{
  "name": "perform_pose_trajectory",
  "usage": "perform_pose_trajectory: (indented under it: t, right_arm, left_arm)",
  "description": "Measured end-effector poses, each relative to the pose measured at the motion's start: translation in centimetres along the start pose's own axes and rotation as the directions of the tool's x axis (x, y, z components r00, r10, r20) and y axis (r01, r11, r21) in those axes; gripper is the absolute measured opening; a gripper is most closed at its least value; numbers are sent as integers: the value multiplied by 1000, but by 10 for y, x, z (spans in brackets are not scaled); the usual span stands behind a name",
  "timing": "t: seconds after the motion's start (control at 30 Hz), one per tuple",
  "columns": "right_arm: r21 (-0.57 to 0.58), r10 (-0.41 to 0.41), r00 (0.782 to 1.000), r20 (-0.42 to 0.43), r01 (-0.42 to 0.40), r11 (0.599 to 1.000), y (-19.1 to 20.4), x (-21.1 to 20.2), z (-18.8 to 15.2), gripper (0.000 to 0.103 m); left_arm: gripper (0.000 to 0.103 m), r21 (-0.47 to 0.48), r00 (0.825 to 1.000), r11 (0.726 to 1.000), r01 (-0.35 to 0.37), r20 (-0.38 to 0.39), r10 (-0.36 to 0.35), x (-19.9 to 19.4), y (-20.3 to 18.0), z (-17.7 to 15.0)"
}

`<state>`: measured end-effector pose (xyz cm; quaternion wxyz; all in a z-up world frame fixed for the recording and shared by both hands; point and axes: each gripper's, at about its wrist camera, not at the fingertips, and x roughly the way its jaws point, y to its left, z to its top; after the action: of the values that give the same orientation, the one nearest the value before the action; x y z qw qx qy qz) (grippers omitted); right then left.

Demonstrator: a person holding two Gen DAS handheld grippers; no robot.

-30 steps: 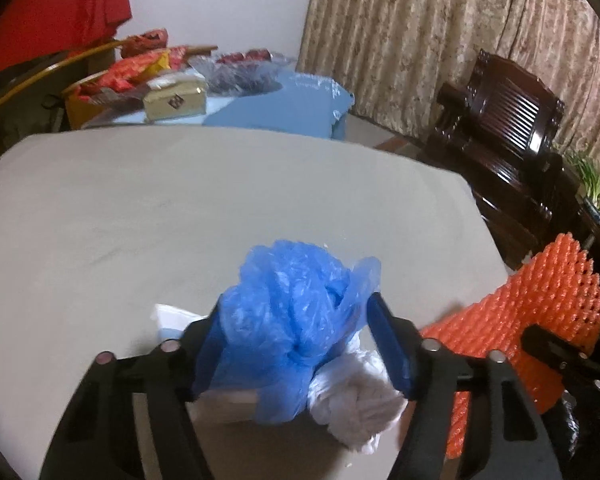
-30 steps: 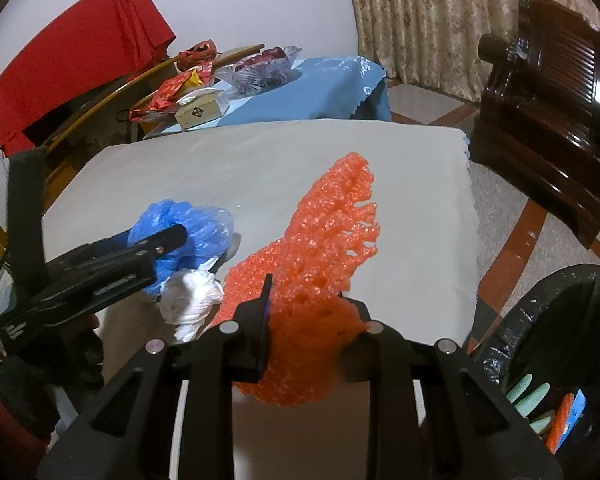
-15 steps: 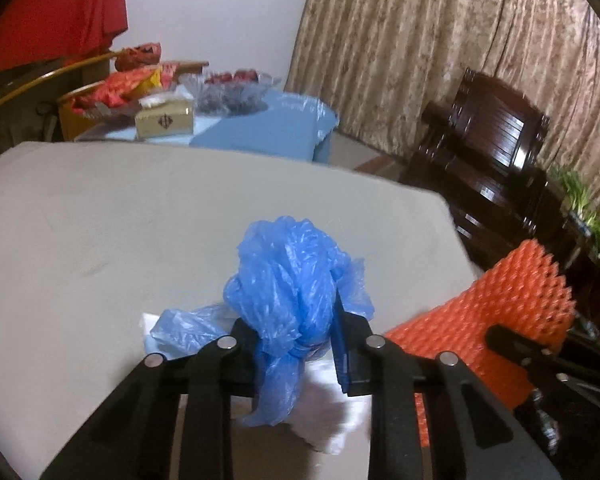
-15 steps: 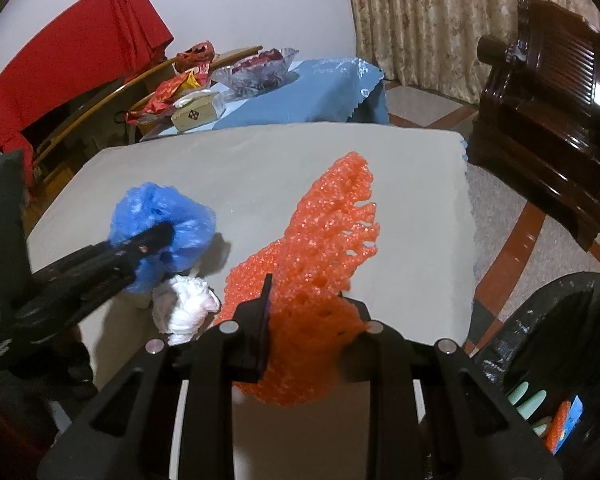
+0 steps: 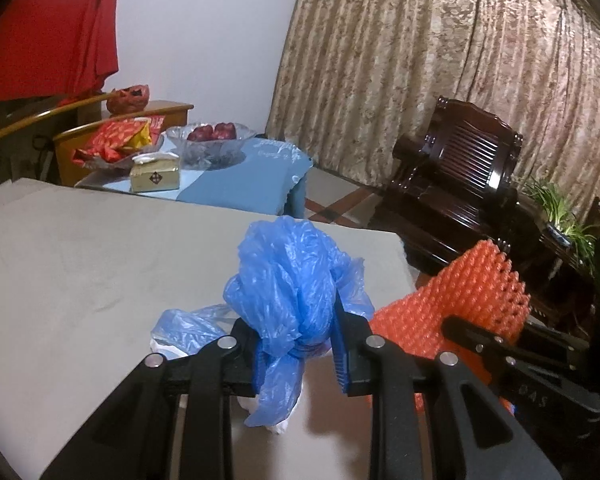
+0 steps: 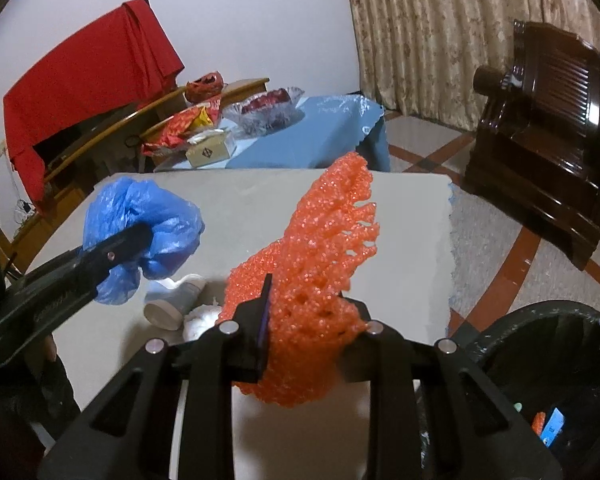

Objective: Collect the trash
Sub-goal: 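Carry the blue bag and foam net over the bin and release both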

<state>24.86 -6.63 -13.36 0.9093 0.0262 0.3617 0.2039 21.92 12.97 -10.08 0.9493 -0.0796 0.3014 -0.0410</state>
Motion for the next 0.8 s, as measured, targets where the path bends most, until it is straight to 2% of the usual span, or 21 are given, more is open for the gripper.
perform_pose_trajectory:
  t: [0.4, 0.8]
  right_arm:
    - [9, -27, 998, 56, 27, 1000, -18, -74, -9, 24]
    - [30, -114, 988, 107, 111, 993, -58, -153, -37, 24]
  left_arm:
    - [26, 22, 999, 999, 43, 12, -43, -46, -40, -15]
    - [26, 66, 989, 987, 147, 6, -148, -77, -104, -35]
